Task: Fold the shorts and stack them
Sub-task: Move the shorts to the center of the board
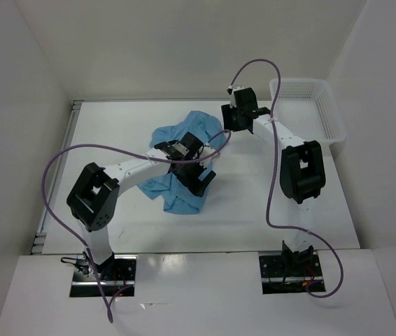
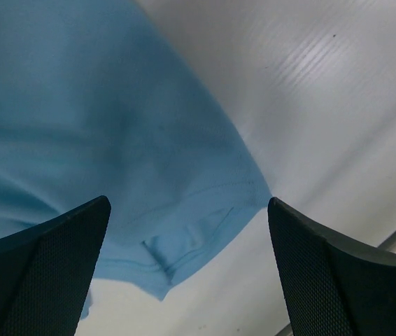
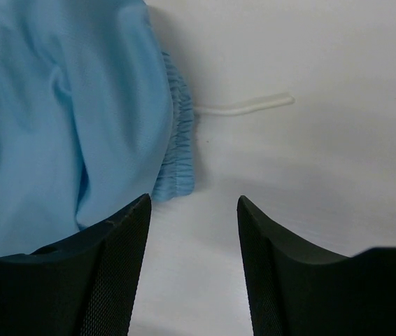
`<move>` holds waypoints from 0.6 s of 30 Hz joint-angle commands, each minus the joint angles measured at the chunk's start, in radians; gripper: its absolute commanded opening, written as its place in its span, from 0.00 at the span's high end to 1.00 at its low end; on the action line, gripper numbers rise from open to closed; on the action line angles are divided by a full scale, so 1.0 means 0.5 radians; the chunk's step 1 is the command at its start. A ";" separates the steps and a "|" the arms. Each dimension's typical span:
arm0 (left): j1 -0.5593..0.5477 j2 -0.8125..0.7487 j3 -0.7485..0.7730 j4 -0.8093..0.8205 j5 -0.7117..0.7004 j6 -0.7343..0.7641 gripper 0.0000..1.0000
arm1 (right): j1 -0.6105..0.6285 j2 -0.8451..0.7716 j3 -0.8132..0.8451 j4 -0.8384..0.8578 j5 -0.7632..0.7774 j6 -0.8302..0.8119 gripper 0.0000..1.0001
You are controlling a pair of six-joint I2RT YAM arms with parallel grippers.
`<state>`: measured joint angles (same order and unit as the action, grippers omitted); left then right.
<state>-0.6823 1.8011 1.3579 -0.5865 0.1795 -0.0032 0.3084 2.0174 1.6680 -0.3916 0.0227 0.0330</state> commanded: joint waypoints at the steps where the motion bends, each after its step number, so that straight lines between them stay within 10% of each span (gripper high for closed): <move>1: -0.059 0.116 0.021 0.130 -0.031 0.006 0.00 | -0.049 0.147 0.091 0.078 -0.143 0.096 0.42; 9: -0.145 0.263 -0.016 0.179 0.018 0.006 0.00 | -0.089 0.361 0.134 0.078 -0.300 0.305 0.42; 13: -0.163 0.303 -0.034 0.200 0.037 0.006 0.22 | -0.126 0.478 0.217 0.056 -0.364 0.351 0.41; 18: -0.145 0.343 -0.053 0.200 0.061 0.006 0.73 | -0.126 0.457 0.156 0.038 -0.530 0.394 0.35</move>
<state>-0.7612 1.9545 1.3445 -0.4969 0.1829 -0.0044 0.2497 2.2486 1.7275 -0.3832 -0.1696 0.1944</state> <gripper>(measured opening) 0.325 0.638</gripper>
